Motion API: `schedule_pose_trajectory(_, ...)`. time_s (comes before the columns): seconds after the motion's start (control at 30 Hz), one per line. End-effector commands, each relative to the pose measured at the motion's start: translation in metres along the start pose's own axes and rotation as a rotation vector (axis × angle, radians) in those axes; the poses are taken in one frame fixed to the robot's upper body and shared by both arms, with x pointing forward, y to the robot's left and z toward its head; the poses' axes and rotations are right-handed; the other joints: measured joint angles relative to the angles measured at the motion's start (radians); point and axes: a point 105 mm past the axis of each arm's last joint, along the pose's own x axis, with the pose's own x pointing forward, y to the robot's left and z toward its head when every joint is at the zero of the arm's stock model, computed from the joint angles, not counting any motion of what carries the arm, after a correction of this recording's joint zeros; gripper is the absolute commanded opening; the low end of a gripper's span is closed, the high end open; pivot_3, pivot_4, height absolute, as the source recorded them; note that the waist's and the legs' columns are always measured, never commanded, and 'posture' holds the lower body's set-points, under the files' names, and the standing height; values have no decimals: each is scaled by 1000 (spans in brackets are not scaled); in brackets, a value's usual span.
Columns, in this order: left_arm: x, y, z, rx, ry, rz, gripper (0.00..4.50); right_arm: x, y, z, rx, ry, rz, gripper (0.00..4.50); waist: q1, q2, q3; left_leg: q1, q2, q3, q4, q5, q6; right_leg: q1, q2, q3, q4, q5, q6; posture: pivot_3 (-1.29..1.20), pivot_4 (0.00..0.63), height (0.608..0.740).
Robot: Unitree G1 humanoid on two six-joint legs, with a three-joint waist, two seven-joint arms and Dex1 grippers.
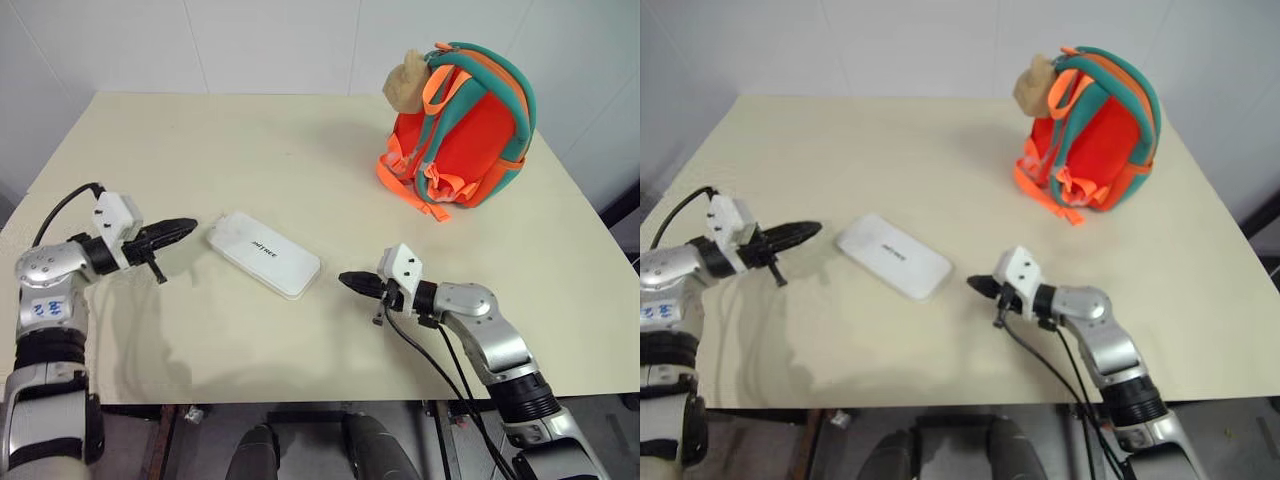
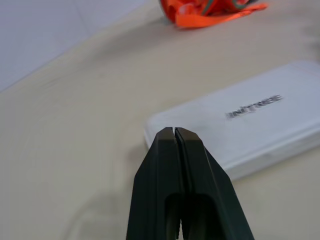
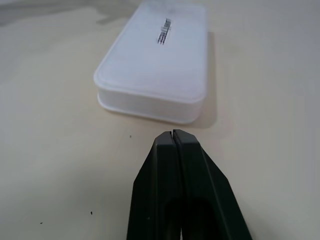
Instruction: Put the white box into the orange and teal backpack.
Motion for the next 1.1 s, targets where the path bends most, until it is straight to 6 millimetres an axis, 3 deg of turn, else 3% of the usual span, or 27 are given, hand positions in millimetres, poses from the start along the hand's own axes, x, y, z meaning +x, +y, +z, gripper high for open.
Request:
schedule_pose_trajectory(0.03, 9, 17, 1, 32, 12, 115, 17, 7, 6, 7, -7, -15, 7, 0, -2, 0, 0, 0, 0, 0, 0, 0, 0, 0, 0, 0, 0, 0, 0, 0, 150, 740)
schedule_pose_trajectory(0.17, 20, 24, -10, 17, 58, 197, 17, 17, 12, 9, 4, -15, 18, 0, -3, 0, 0, -1, 0, 0, 0, 0, 0, -3, 0, 0, 2, 0, 0, 0, 150, 740)
schedule_pose_trajectory(0.33, 37, 8, -22, -26, 85, 141, 17, 29, 17, 13, 9, -27, 21, 0, -1, -1, 0, -2, 0, 0, 0, 0, -1, -4, 0, 0, 3, 0, 0, 0, 150, 740)
schedule_pose_trajectory(0.6, 28, -7, -36, -114, 101, 45, 17, 35, 17, 17, 10, -42, 20, 0, -2, -2, -1, -3, 0, 0, 0, 1, -2, -5, 0, 0, 4, 0, 0, 0, 150, 740)
schedule_pose_trajectory(1.0, 12, -60, -37, -245, 30, -150, 17, 19, 1, 15, 5, -19, 19, 0, -1, -2, -1, -1, 0, 0, 0, 2, -2, -5, 0, 0, 9, -1, -1, 0, 150, 740)
schedule_pose_trajectory(1.1, 7, -60, -37, -235, 32, -109, 17, 14, -2, 15, 2, -10, 18, 0, -1, -2, -1, 0, 0, 0, 0, 3, -2, -5, 0, 1, 10, -1, -1, 0, 150, 740)
